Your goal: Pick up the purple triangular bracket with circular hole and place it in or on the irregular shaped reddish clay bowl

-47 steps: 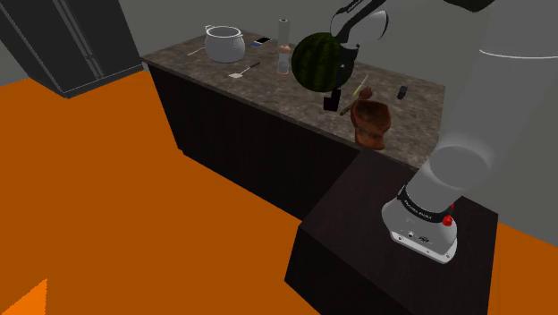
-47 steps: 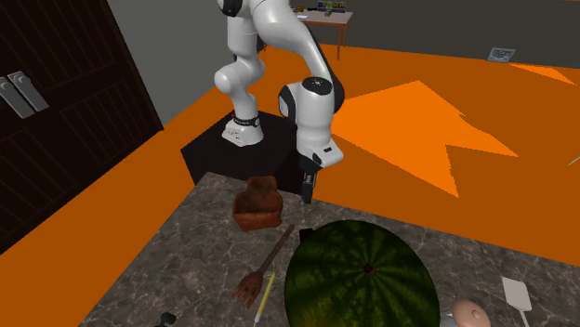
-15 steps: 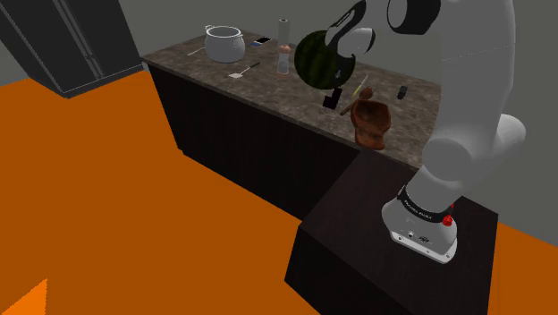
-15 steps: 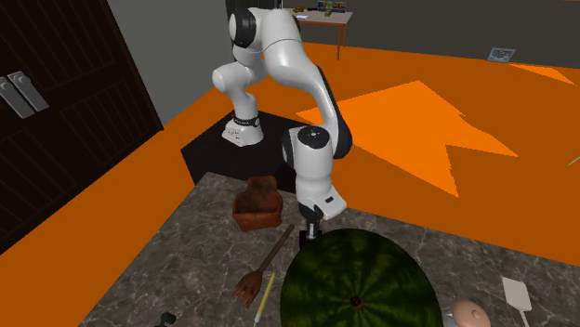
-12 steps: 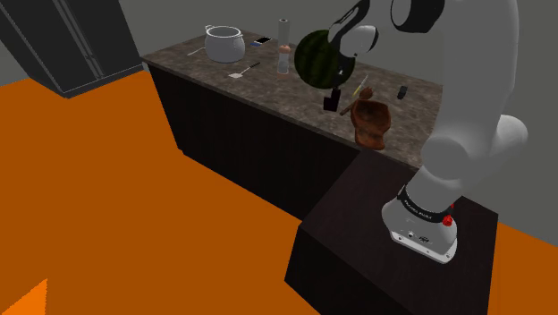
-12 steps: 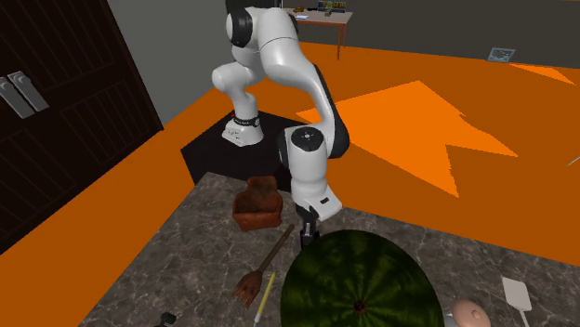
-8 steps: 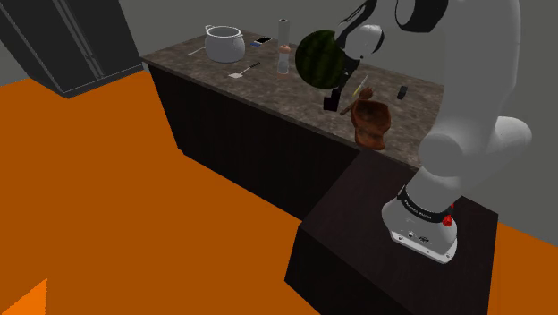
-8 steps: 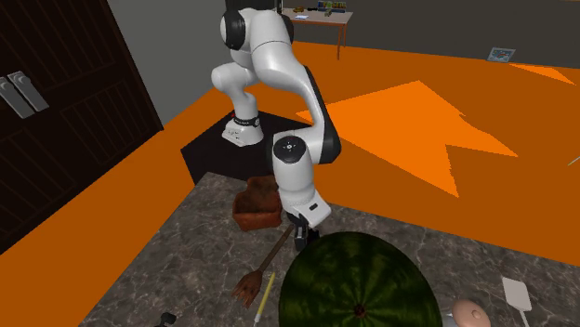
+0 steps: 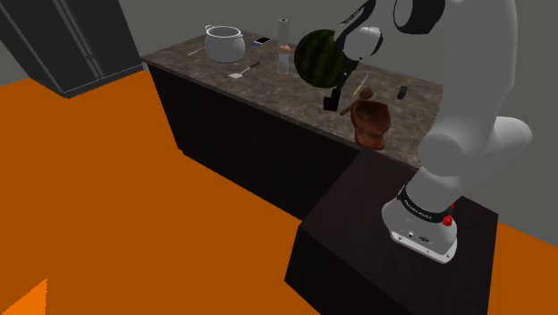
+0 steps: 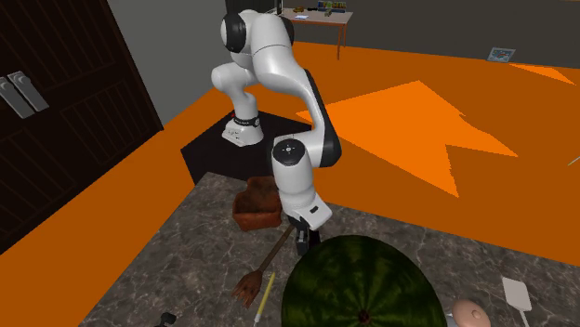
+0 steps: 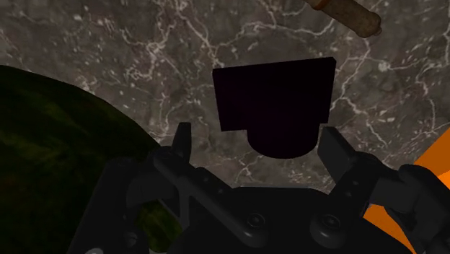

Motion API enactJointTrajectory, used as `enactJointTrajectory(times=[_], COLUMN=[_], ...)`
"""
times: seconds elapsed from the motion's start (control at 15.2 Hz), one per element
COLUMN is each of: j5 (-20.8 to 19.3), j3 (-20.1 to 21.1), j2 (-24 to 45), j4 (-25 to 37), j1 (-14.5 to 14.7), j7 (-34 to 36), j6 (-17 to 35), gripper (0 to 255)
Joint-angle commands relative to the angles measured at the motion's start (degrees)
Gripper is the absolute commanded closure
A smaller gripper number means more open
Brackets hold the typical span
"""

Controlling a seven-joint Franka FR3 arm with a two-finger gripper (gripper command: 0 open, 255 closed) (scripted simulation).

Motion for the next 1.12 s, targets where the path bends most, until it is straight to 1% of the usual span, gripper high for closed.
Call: enactJointTrajectory(times=[0.0,0.2,0.26,0.46,0.59,0.79,0.86,1.06], j5=[-0.03,-0.05,-0.11,-0.43,-0.62,-0.45,-0.09,-0.77], j3=[0.75,0.78,0.64,0.5,0.41,0.39,0.82,0.49], j2=[2.24,2.23,1.32,1.39,0.91,0.84,2.23,0.69], j4=[0.13,0.13,-0.99,0.33,0.04,-0.45,0.12,0.09], j1=[0.44,0.42,0.49,0.58,0.87,0.47,0.38,0.57], j7=[-0.11,-0.1,-0.24,0.31,0.64,0.0,-0.07,0.51], j6=[-0.15,-0.15,0.01,-1.21,-1.36,-1.01,-0.14,-1.57], gripper=[0,0,255,255,255,255,255,255])
